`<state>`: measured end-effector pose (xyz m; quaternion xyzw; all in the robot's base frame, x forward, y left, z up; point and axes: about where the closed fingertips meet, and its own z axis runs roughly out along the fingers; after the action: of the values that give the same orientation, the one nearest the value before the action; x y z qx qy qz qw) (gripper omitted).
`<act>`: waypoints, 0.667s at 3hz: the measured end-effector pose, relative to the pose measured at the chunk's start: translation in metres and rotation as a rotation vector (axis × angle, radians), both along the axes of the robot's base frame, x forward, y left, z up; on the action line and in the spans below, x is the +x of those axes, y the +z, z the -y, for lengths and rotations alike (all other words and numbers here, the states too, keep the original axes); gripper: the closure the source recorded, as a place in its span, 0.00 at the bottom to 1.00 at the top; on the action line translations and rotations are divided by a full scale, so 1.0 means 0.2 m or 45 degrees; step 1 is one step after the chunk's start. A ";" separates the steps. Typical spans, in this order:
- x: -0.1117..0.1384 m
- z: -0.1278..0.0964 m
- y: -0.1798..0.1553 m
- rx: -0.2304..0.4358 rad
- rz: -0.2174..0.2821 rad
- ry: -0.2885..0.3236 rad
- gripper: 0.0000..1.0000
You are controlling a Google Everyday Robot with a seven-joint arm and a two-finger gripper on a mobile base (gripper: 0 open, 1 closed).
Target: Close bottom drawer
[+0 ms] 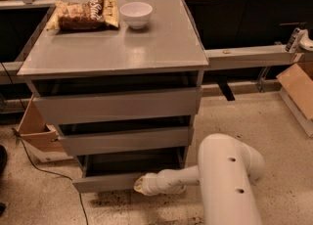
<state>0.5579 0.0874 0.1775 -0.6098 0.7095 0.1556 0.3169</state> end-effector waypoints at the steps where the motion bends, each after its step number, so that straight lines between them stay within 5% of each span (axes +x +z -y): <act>1: 0.21 0.06 -0.03 -0.134 0.124 -0.005 1.00; 2: 0.36 0.12 -0.04 -0.206 0.199 -0.015 1.00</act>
Offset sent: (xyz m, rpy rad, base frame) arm 0.1088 -0.0438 -0.0062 -0.2310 -0.2299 -0.0239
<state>0.6295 0.0626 0.1699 -0.6396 0.6964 0.0481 0.3218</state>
